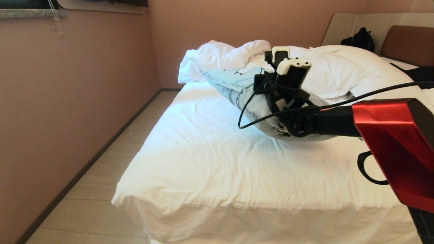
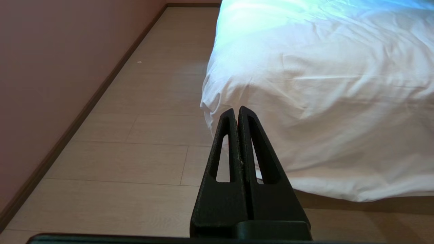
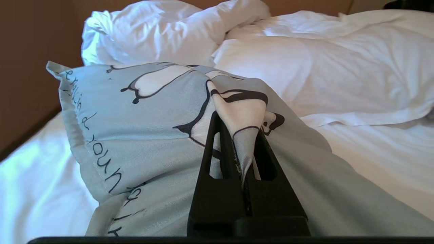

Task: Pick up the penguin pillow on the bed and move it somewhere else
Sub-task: Place the pillow at the end of the bed

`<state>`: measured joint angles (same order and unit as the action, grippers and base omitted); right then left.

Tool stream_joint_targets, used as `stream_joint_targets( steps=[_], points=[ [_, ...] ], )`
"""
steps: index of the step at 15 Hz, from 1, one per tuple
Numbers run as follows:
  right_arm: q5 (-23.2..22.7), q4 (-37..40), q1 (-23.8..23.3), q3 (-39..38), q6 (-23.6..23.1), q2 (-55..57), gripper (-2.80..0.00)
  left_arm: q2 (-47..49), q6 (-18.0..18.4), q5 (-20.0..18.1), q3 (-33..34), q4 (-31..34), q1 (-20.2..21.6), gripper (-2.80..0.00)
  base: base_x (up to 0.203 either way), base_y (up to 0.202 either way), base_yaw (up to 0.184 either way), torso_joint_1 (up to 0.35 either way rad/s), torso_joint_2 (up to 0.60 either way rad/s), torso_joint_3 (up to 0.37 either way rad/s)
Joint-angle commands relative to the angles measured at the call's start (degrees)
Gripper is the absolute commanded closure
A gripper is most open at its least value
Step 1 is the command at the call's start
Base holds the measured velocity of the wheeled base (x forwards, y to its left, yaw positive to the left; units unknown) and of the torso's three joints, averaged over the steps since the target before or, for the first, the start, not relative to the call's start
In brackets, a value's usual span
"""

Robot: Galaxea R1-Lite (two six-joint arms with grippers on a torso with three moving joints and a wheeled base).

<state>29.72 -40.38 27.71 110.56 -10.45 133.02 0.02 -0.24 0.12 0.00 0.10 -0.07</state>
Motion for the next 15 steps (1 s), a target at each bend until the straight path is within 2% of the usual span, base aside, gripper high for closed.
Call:
stream_joint_targets(
  steps=[1,7,8,9,15],
  points=[
    [5.8,-11.5,0.6,-0.1,-4.7,5.5,0.00,0.0,0.0,0.1,0.1,0.0,0.0,0.00,0.000,0.000,0.000,0.000,0.00,0.000],
    [6.8,-11.7,0.6,-0.4,-5.2,11.0,0.00,0.0,0.0,0.1,0.1,0.0,0.0,0.00,0.000,0.000,0.000,0.000,0.00,0.000],
    [6.8,-11.9,0.6,-0.4,-5.6,11.4,-1.83,0.0,0.0,0.1,0.1,0.0,0.0,0.00,0.000,0.000,0.000,0.000,0.00,0.000],
    [6.8,-11.7,0.6,-0.5,-5.7,11.3,-2.80,0.0,0.0,0.1,0.1,0.0,0.0,0.00,0.000,0.000,0.000,0.000,0.00,0.000],
    [7.5,-10.4,1.8,-2.5,-5.7,6.1,-2.80,0.0,0.0,0.1,0.1,0.0,0.0,0.00,0.000,0.000,0.000,0.000,0.00,0.000]
  ],
)
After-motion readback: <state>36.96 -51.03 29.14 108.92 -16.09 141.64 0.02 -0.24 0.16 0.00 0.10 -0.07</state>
